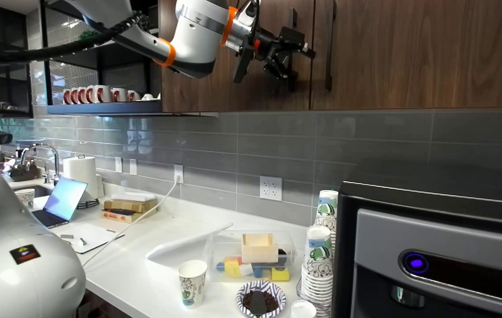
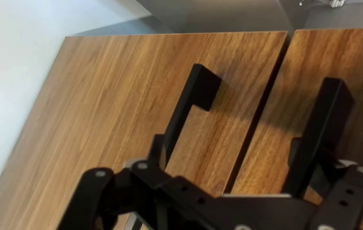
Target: Open the left upper cabinet door then close it.
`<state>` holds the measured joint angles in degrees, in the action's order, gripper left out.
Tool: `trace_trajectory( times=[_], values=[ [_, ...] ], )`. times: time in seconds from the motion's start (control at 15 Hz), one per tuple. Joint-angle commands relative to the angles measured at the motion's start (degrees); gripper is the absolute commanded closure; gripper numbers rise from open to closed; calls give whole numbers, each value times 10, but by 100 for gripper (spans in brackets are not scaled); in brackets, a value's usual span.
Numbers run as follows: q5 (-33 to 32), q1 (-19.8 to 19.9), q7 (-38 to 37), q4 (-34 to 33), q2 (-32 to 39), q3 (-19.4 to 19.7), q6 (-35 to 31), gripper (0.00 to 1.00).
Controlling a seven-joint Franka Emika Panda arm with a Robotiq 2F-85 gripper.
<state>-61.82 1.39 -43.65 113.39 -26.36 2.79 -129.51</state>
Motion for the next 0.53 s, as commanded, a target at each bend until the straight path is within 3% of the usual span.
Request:
trace_trajectory(
  times=[0.0, 0.47],
  values=[
    [21, 0, 13, -42, 20, -24, -19, 0],
    [20, -9, 25, -31, 10, -46, -35, 0]
  ],
)
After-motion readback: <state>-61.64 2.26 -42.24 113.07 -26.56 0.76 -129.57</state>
